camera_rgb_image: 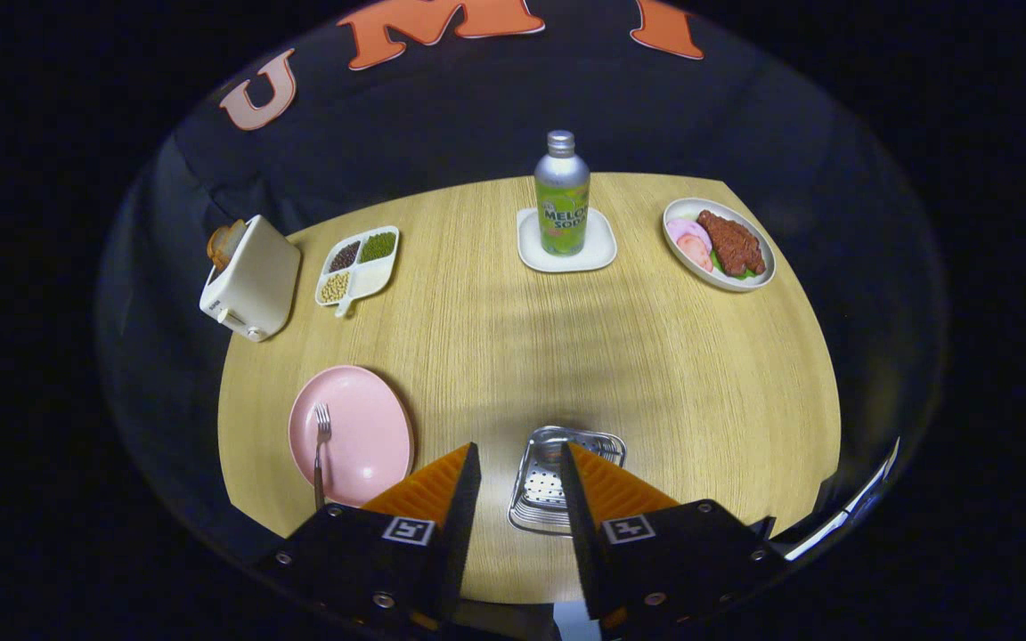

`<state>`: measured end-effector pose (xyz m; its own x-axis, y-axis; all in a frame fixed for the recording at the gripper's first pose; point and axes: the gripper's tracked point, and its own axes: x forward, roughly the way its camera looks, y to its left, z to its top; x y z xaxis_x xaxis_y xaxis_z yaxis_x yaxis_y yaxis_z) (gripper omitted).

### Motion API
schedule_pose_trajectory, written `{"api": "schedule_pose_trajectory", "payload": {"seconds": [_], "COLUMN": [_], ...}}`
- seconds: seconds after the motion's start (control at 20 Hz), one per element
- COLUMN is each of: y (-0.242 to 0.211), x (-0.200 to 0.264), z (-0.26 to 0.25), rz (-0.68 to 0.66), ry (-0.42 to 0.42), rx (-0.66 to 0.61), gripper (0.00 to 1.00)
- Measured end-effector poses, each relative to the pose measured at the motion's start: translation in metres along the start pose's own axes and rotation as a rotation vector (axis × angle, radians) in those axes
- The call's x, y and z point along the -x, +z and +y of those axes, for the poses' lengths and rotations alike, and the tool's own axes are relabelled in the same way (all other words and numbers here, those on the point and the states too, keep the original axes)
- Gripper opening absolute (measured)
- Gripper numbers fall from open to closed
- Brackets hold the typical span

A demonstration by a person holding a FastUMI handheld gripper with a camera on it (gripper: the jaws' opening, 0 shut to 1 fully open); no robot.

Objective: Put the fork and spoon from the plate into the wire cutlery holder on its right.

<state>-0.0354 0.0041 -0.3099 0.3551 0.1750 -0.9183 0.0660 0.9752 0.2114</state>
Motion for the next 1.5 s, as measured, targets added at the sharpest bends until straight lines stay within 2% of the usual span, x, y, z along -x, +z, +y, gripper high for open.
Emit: {"api": "schedule_pose_trajectory", "payload": {"seconds": [0.1,0.2,0.3,0.4,0.6,1.0,1.15,1.5], "y": [0.011,0.02,0.032,0.046,0.067,0.108,0.109,0.092], "x": [0.005,0.007,0.01,0.017,0.037,0.103,0.122,0.095], "z": [0.013,0.024,0.035,0.044,0.065,0.126,0.136,0.178], "rz": [-0.081,-0.161,-0.251,-0.349,-0.529,-0.928,-0.964,-0.893], "ry": [0.019,0.022,0.01,0.003,-0.025,0.065,0.085,0.129], "rx": [-0.009,0.011,0.036,0.049,0.103,0.18,0.175,0.204], "gripper": [0.7,0.81,0.89,0.92,0.93,0.94,0.97,0.97]}}
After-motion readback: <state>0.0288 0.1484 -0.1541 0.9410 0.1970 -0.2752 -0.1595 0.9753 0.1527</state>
